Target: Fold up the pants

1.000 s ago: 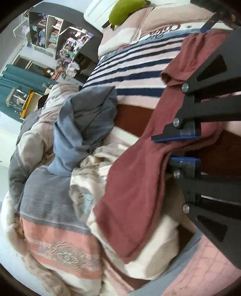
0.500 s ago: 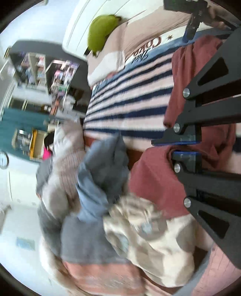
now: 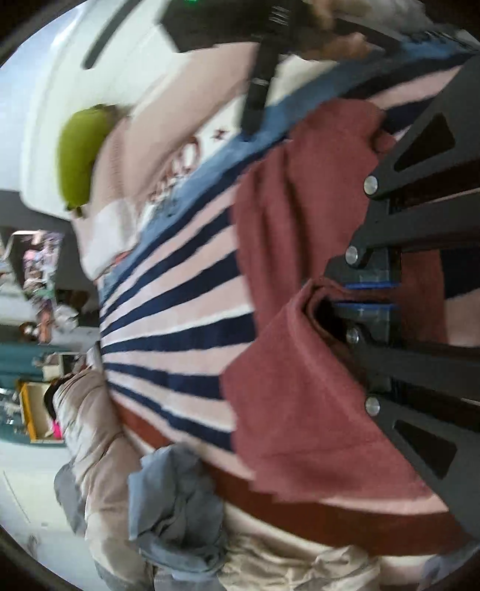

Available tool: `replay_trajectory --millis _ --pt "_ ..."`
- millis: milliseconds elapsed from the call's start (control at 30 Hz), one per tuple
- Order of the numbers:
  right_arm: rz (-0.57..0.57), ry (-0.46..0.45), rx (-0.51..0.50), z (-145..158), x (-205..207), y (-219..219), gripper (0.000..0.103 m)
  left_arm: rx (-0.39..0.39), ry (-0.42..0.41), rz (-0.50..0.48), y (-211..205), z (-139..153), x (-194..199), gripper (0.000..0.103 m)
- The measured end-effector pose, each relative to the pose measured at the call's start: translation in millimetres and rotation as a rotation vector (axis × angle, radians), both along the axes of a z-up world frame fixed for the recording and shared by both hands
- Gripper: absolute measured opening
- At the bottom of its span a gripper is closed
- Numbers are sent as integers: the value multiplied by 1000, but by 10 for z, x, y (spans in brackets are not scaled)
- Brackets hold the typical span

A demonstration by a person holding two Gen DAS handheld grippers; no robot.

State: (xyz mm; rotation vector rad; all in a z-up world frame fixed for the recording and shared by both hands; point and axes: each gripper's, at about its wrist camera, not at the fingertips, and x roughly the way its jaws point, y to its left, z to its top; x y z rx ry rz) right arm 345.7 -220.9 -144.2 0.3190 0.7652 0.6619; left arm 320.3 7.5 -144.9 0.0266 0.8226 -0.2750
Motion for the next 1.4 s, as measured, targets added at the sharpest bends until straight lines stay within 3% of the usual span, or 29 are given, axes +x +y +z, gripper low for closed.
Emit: replay_trajectory --millis 167,200,300,333,433,600,800,900,1133,1233,1400 --pt "6 4 -15 -21 13 38 63 -5 44 -18 -54 -92 -74 12" --pt "8 7 -18 -30 14 50 63 -20 50 -19 -36 -59 -89 18" --pt "9 7 -42 -38 2 108 63 -98 70 -41 37 110 -200 53" --pt "5 0 -59 -25 -10 137 63 -115 62 -50 74 197 -271 55" --pt "3 -31 -115 86 -74 281 63 -141 13 -20 275 468 -454 56" --pt "27 -112 -199 358 -255 706 67 -172 -57 141 904 775 -617 61" --pt "116 -145 -299 420 -378 1474 75 -89 -36 324 1474 572 -556 62" --pt "130 -149 -308 380 -386 1818 85 -94 2 381 1682 390 -508 62" --pt "125 -147 -312 201 -360 2491 91 -119 -29 405 1921 335 -545 62" --pt "118 -137 -306 143 -367 2626 93 -102 -16 406 1911 289 -530 62" --pt "68 -135 -387 46 -340 2750 93 -157 6 405 1913 245 -508 62"
